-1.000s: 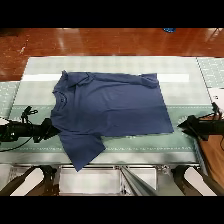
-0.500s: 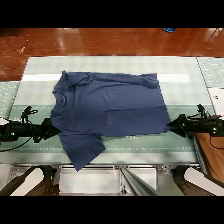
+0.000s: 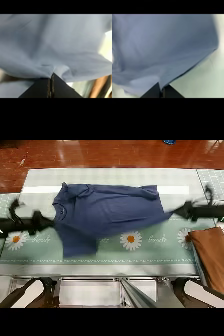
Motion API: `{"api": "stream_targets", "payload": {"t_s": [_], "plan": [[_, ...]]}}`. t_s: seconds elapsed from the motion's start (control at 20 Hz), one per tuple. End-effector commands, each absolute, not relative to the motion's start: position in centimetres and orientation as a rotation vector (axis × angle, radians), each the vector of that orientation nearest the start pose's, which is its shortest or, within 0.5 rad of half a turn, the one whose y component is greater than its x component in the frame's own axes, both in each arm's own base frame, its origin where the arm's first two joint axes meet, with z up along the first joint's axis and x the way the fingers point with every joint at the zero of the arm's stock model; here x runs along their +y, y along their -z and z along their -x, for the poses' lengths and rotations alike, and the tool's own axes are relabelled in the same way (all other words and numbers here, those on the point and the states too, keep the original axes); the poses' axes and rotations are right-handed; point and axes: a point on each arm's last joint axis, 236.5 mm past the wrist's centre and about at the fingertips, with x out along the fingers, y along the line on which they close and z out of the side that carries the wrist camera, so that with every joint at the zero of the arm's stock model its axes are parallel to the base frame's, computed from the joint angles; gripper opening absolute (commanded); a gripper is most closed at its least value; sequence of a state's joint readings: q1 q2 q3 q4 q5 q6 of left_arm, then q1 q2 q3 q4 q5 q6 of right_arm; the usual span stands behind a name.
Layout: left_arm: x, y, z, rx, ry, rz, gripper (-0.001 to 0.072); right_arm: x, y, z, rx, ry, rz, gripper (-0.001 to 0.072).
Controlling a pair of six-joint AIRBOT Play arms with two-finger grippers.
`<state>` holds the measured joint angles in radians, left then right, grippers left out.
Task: Fold the shirts.
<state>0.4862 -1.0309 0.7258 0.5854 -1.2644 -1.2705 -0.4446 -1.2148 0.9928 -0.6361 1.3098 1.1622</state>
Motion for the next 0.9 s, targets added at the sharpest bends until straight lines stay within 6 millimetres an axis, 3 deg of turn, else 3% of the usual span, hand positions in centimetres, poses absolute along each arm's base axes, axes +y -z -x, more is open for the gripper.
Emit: {"api": "stream_targets", "payload": {"t_s": [0.0,0.1,0.15,0.2,0.25,0.35,0.45,0.55,0.7,0.85], "plan": [[-3.8,-23.1,-38.5,0.563,0.499,0.953,0.0015,2.2,-23.8,-40.0,0.702,-0.478,-0.525,0.0021],[-2.2,-35.2,-38.3,0.239,0.467,0.81,0.0015,1.5,-35.8,-39.4,0.428,-0.437,-0.38,0.0021],[-2.1,-40.9,-36.7,0.098,0.459,0.722,0.0015,1.8,-40.7,-38.1,0.316,-0.426,-0.324,0.0021],[-2.5,-45.2,-34.7,0.001,0.455,0.634,0.0015,2.7,-44.9,-36.3,0.224,-0.428,-0.268,0.0021],[-3.2,-48.9,-32.4,-0.077,0.45,0.535,0.0015,3.6,-47.9,-34.4,0.159,-0.433,-0.225,0.0021],[-4.8,-53.7,-27.8,-0.19,0.416,0.362,0.0015,5.4,-52.0,-30.5,0.044,-0.429,-0.157,0.0021],[-6.4,-56.5,-23.2,-0.276,0.374,0.253,0.0015,6.4,-53.8,-26.9,-0.025,-0.386,-0.09,0.0022],[-7.8,-57.5,-18.9,-0.339,0.301,0.133,0.0015,6.9,-54.5,-23.6,-0.055,-0.326,-0.016,0.0022],[-6.7,-56.0,-13.7,-0.327,0.068,0.001,0.0015,6.7,-53.7,-18.9,-0.043,-0.196,0.046,0.0022],[-4.6,-54.4,-8.9,-0.314,-0.094,-0.054,0.0015,5.0,-50.7,-17.0,0.031,-0.087,-0.064,0.0022]]}}
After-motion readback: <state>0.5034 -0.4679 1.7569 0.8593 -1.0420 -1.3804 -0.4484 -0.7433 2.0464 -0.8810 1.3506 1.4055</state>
